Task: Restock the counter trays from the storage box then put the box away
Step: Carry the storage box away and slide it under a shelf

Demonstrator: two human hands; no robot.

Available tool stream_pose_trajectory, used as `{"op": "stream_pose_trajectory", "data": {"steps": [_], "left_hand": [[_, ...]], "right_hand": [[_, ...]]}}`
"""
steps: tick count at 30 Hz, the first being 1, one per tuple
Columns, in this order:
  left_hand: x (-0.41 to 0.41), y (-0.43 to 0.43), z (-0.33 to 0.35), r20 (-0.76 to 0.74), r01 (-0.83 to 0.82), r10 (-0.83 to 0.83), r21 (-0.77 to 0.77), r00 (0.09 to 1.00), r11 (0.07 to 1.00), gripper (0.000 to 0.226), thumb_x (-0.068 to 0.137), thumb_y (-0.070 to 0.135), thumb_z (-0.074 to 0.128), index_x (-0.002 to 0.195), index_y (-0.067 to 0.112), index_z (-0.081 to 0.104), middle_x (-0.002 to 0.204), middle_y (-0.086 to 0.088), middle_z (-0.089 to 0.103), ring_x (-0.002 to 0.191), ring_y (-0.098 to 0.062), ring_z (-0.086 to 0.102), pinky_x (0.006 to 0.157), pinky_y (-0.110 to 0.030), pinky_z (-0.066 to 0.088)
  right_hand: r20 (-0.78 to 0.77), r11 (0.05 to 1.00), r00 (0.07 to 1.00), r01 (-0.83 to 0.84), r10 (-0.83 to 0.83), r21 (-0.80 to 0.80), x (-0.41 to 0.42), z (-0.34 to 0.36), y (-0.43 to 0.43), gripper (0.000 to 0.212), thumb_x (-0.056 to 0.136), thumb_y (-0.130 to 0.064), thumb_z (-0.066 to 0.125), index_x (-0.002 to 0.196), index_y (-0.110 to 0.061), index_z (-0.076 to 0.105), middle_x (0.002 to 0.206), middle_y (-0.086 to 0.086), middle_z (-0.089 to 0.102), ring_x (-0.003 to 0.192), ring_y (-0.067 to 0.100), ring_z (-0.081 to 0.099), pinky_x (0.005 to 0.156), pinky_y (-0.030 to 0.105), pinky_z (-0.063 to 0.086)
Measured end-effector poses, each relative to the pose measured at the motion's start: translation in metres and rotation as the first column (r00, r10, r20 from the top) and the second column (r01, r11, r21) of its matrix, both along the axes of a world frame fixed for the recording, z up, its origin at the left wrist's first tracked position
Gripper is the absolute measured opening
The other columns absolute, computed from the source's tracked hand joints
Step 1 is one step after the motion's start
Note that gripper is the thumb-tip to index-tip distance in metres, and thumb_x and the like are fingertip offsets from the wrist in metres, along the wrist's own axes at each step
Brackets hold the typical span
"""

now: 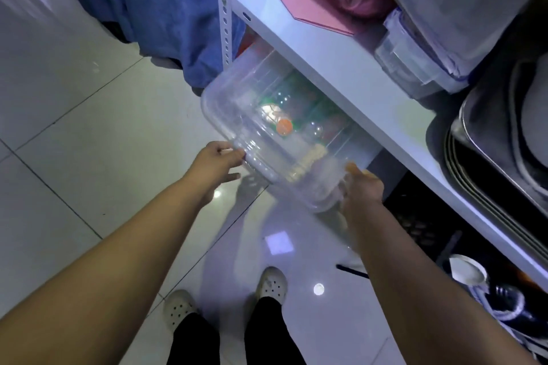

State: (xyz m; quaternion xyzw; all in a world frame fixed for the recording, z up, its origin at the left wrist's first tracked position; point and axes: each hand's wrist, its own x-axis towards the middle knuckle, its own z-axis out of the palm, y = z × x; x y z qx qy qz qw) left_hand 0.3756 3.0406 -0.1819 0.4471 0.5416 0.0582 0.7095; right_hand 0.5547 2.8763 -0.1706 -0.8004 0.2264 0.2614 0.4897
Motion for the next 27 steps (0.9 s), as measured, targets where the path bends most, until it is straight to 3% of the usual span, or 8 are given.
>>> {"op": "stream_pose_trajectory", "data": {"steps": [3, 9, 13, 16, 19, 21, 24, 27], "left_hand": [[0.033, -0.005, 0.006, 0.060, -0.129, 0.133, -0.071, 0.989, 0.989, 0.045, 0.087, 0.003, 0.058, 0.125, 0.008, 0.035, 0.097, -0.009, 0.059, 0.087, -0.024, 0.064, 0.070, -0.033, 0.057], [0.063, -0.009, 0.005, 0.031, -0.181, 0.185, -0.097, 0.982, 0.979, 0.055, 0.088, -0.001, 0.056, 0.135, 0.006, 0.029, 0.114, -0.017, 0.057, 0.090, -0.029, 0.064, 0.065, -0.030, 0.056], [0.072, -0.009, 0.004, 0.037, -0.214, 0.217, -0.078, 0.975, 0.974, 0.049, 0.089, 0.001, 0.058, 0.132, 0.002, 0.036, 0.097, -0.013, 0.062, 0.085, -0.027, 0.063, 0.069, -0.033, 0.057], [0.086, -0.003, 0.005, 0.079, -0.218, 0.219, -0.030, 0.972, 0.976, 0.042, 0.088, 0.003, 0.059, 0.127, 0.000, 0.042, 0.086, -0.006, 0.060, 0.083, -0.026, 0.061, 0.073, -0.037, 0.059], [0.099, 0.001, 0.002, 0.080, -0.201, 0.202, -0.025, 0.976, 0.979, 0.035, 0.090, 0.003, 0.056, 0.123, 0.001, 0.046, 0.105, -0.011, 0.059, 0.087, -0.026, 0.061, 0.067, -0.036, 0.060], [0.105, 0.001, 0.000, 0.046, -0.180, 0.180, -0.006, 0.983, 0.984, 0.032, 0.091, 0.005, 0.055, 0.121, -0.001, 0.046, 0.111, -0.015, 0.058, 0.089, -0.027, 0.061, 0.069, -0.039, 0.059], [0.115, 0.000, 0.004, 0.026, -0.177, 0.176, 0.018, 0.984, 0.984, 0.018, 0.090, 0.005, 0.055, 0.107, -0.001, 0.048, 0.090, -0.010, 0.054, 0.085, -0.026, 0.057, 0.065, -0.038, 0.059], [0.121, 0.002, 0.014, -0.021, -0.153, 0.154, 0.031, 0.988, 0.988, 0.017, 0.088, 0.004, 0.055, 0.104, 0.000, 0.051, 0.085, -0.010, 0.053, 0.081, -0.026, 0.056, 0.070, -0.042, 0.058]], "right_hand": [[-0.033, 0.999, 0.999, 0.010, -0.009, 0.033, -0.010, -0.002, -0.001, 0.011, 0.088, -0.017, 0.061, 0.094, -0.008, 0.058, 0.079, 0.008, 0.057, 0.060, 0.017, 0.052, 0.048, 0.019, 0.046], [-0.065, 0.995, 0.998, 0.015, -0.009, 0.095, -0.023, -0.009, -0.003, 0.042, 0.084, -0.013, 0.065, 0.123, -0.008, 0.051, 0.098, 0.007, 0.060, 0.075, 0.021, 0.061, 0.068, 0.030, 0.051], [0.061, 0.996, 0.998, 0.005, -0.010, 0.088, -0.013, -0.009, 0.004, 0.014, 0.083, -0.013, 0.066, 0.087, -0.014, 0.053, 0.085, 0.006, 0.058, 0.073, 0.021, 0.054, 0.059, 0.027, 0.043], [0.153, 0.989, 0.987, 0.024, -0.046, 0.144, -0.005, -0.013, 0.010, 0.021, 0.083, -0.014, 0.066, 0.072, -0.021, 0.050, 0.073, 0.003, 0.051, 0.069, 0.019, 0.049, 0.065, 0.028, 0.041], [0.144, 0.989, 0.990, -0.008, -0.014, 0.148, -0.001, -0.019, 0.015, 0.016, 0.085, -0.022, 0.065, 0.090, -0.010, 0.055, 0.087, 0.010, 0.049, 0.080, 0.021, 0.048, 0.077, 0.037, 0.045], [0.087, 0.993, 0.996, -0.017, 0.007, 0.120, -0.003, -0.023, 0.016, 0.039, 0.086, -0.032, 0.064, 0.112, -0.005, 0.053, 0.099, 0.009, 0.048, 0.091, 0.021, 0.049, 0.091, 0.041, 0.046], [0.087, 0.994, 0.996, -0.011, 0.001, 0.111, -0.008, -0.025, 0.018, 0.045, 0.087, -0.037, 0.062, 0.106, 0.002, 0.050, 0.088, 0.009, 0.048, 0.083, 0.022, 0.051, 0.085, 0.041, 0.048], [0.075, 0.996, 0.996, -0.058, 0.053, 0.069, -0.012, -0.015, 0.018, 0.032, 0.087, -0.032, 0.063, 0.101, -0.005, 0.050, 0.087, 0.011, 0.054, 0.084, 0.023, 0.055, 0.079, 0.033, 0.044]]}}
